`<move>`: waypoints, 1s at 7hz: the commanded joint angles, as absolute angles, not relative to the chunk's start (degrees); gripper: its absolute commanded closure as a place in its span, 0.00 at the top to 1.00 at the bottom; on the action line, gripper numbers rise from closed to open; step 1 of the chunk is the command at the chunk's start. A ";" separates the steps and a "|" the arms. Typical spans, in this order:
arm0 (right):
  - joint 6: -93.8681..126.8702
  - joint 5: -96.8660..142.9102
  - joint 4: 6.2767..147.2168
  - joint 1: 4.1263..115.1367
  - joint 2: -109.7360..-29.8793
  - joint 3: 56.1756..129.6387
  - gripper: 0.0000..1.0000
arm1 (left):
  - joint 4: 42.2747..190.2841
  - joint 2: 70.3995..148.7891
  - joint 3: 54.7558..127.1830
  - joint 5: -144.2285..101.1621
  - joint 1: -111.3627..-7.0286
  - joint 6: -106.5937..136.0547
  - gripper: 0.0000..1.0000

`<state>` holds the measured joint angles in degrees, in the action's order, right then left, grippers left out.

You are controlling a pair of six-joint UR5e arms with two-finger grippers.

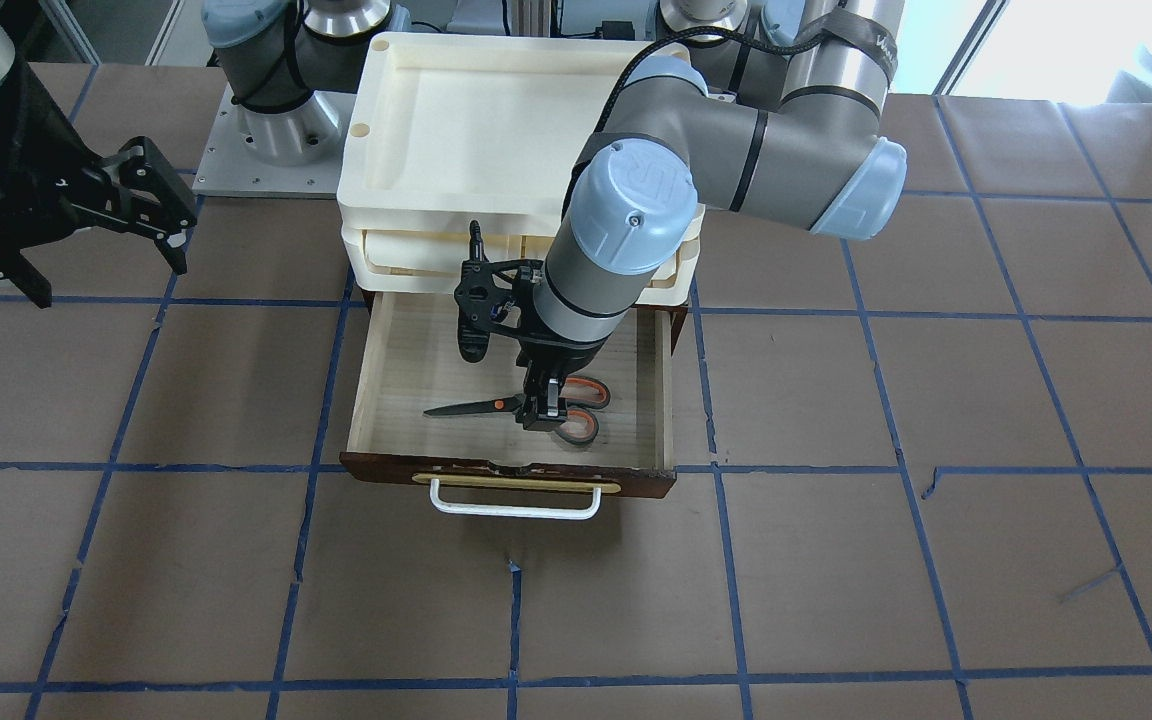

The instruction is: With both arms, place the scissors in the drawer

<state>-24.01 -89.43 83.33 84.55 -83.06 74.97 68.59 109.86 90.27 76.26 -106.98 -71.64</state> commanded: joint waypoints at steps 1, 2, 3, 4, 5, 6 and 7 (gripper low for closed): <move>-22.51 -89.83 83.06 84.64 -83.14 75.06 1.00 | 70.99 106.19 89.82 76.64 -106.09 -69.02 0.81; -20.41 -89.91 83.06 84.73 -83.14 75.06 1.00 | 72.67 104.26 89.82 76.64 -103.65 -67.60 0.81; -16.74 -90.26 83.06 85.25 -83.14 75.15 1.00 | 77.04 101.37 89.82 76.64 -99.88 -67.24 0.83; -13.74 -90.35 83.32 86.04 -83.14 75.06 1.00 | 79.17 98.55 90.00 76.73 -96.02 -66.19 0.83; -10.06 -90.26 83.32 86.74 -82.80 75.15 1.00 | 82.23 95.39 89.91 76.90 -91.80 -61.92 0.85; -8.19 -90.09 83.49 87.79 -82.53 75.32 1.00 | 85.14 92.66 89.91 77.08 -88.36 -58.83 0.88; -7.48 -89.48 83.84 88.93 -82.27 76.45 1.00 | 86.38 91.07 89.83 82.30 -86.07 -55.58 0.89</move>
<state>-9.14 -90.00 83.52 87.62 -82.59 75.53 84.10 93.59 89.90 78.34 -89.47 -59.46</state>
